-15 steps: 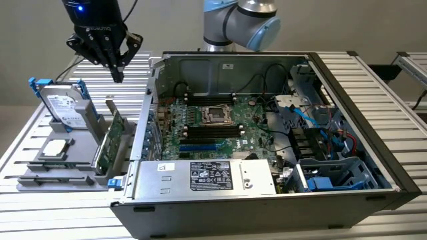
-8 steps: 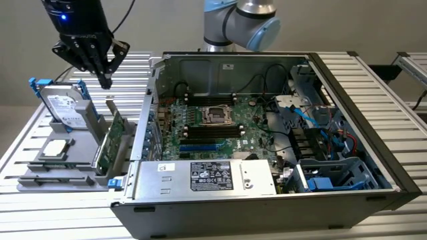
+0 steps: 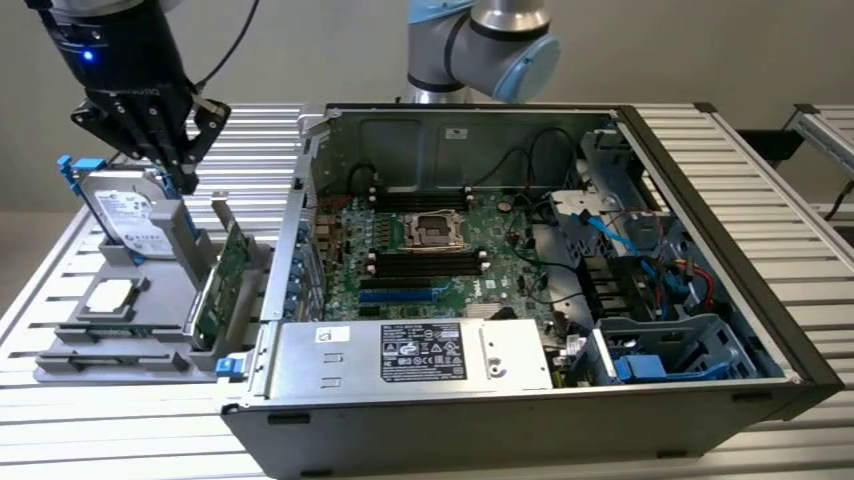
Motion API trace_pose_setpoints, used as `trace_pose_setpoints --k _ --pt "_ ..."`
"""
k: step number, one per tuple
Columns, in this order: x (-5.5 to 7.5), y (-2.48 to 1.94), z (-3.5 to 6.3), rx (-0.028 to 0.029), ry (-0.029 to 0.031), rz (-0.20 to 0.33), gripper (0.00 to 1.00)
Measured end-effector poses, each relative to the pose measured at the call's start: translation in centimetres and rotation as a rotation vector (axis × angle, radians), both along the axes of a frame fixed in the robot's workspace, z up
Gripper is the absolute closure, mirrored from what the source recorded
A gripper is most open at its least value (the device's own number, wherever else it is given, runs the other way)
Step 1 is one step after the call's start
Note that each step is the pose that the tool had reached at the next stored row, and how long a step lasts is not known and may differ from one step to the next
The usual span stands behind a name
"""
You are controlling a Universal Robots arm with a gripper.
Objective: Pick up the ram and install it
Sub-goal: 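Reach for the ram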
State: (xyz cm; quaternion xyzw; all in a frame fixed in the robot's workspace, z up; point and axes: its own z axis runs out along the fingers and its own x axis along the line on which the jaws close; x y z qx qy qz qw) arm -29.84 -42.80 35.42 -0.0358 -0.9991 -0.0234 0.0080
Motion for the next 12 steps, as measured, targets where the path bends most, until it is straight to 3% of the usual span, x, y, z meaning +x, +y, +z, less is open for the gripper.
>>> trace_pose_setpoints --k 12 --pt "-3.5 -2.00 -1.36 0.0001 0.0119 0.000 0.89"
